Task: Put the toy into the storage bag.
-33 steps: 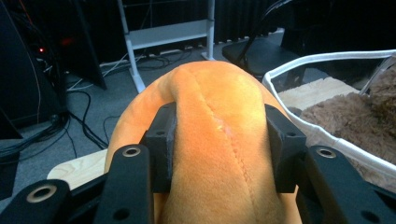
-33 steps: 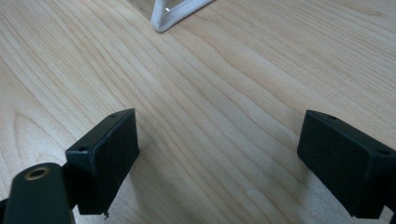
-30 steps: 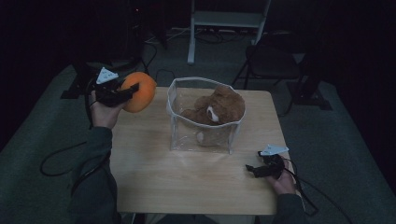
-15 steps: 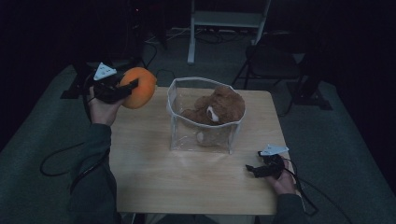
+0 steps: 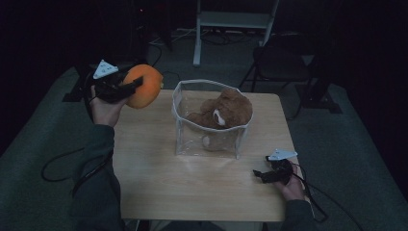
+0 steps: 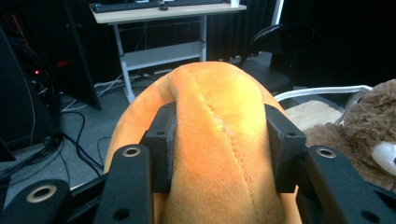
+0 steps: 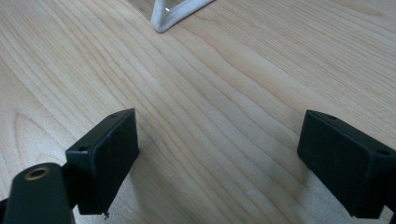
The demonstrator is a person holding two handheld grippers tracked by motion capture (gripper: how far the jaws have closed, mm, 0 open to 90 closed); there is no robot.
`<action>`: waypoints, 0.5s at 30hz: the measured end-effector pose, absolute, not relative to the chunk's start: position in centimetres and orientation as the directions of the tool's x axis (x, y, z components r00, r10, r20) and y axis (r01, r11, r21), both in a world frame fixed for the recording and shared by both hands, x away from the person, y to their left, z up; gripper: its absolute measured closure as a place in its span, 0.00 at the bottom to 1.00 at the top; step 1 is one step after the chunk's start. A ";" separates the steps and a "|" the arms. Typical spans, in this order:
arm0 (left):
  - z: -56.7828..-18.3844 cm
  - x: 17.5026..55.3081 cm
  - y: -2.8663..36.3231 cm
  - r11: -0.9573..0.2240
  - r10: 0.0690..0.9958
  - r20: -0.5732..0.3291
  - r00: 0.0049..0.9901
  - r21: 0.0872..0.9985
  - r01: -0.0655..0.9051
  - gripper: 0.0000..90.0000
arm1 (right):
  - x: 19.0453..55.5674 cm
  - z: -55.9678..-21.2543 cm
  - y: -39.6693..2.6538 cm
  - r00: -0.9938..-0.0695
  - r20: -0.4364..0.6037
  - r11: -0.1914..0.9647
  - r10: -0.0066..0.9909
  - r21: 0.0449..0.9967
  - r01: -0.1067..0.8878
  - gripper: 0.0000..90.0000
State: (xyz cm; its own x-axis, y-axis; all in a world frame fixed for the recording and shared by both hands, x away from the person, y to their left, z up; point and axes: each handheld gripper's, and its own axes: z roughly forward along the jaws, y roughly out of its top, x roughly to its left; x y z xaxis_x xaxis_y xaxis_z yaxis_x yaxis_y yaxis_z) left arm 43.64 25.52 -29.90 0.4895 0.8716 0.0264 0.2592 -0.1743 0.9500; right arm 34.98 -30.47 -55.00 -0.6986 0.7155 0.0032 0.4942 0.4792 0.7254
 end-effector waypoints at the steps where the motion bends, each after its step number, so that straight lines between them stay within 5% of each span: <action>1: -29.7 43.6 25.4 -0.176 0.871 0.029 0.491 0.951 0.256 0.61 | 35.0 -55.0 -30.5 -0.699 0.003 0.479 0.715 0.725 0.494 0.13; 15: -28.7 43.7 24.5 -0.188 0.859 0.045 0.509 0.954 0.234 0.61 | 35.0 -55.0 -30.5 -0.699 0.003 0.479 0.716 0.726 0.494 0.13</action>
State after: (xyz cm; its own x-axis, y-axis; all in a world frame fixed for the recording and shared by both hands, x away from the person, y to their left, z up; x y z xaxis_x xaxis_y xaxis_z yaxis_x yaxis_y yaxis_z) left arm 43.74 24.49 -28.66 0.5092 0.8595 0.0448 0.2341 -0.1885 0.9538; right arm 34.98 -30.47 -55.01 -0.6985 0.7156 0.0033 0.4941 0.4790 0.7255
